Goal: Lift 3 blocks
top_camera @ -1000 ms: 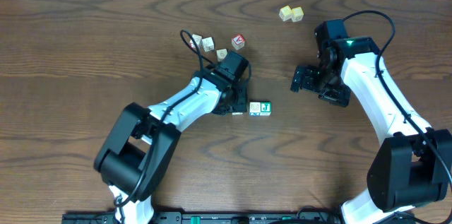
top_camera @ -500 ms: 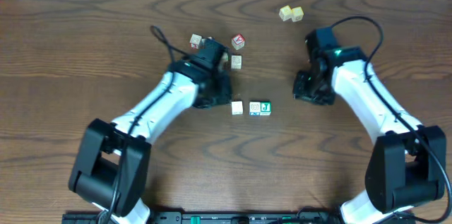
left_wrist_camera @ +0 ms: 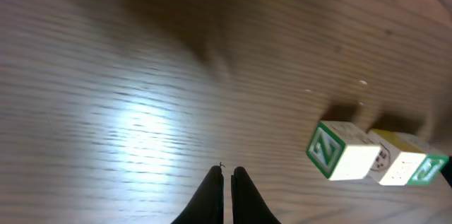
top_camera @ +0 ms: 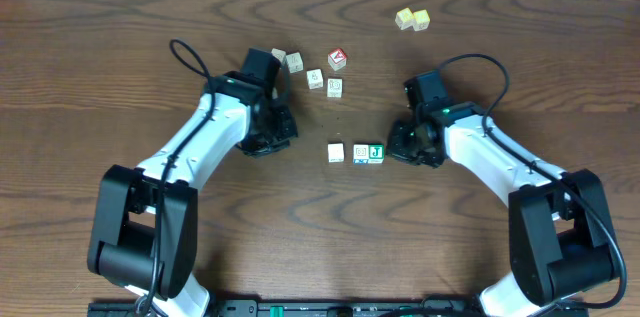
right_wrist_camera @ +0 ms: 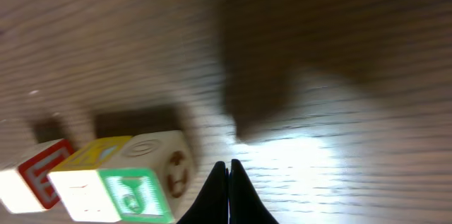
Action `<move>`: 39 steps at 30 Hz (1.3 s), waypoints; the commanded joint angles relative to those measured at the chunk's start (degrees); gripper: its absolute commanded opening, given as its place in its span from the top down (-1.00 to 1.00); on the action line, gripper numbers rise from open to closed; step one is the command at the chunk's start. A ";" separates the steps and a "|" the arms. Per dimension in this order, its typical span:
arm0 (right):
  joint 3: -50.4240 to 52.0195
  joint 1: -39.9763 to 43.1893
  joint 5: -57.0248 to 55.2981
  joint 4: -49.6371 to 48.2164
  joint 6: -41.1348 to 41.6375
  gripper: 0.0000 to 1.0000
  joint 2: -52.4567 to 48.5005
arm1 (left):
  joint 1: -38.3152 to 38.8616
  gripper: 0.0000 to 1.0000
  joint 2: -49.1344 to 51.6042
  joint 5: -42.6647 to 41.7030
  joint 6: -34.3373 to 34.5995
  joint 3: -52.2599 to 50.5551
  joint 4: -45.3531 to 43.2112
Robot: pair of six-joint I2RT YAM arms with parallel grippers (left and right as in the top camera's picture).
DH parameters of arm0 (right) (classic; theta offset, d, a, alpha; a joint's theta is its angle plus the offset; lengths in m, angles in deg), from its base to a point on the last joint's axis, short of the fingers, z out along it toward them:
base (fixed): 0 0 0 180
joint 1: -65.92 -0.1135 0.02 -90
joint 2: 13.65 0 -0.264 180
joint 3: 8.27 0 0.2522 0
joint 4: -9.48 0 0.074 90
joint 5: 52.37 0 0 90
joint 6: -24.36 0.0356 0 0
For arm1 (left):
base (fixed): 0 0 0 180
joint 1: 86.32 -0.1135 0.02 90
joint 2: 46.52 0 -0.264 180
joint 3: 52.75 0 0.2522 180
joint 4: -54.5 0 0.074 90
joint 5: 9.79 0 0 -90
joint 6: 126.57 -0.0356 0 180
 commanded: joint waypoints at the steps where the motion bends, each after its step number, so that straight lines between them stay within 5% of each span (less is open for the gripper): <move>1: 0.33 -2.45 0.17 -1.03 1.99 0.97 -0.37 | 2.45 0.85 1.36 0.35 -0.02 -0.79 -1.75; 39: 0.33 -3.69 -0.39 -3.96 2.86 0.98 -5.20 | 11.26 0.85 9.84 0.17 0.50 -0.79 -10.64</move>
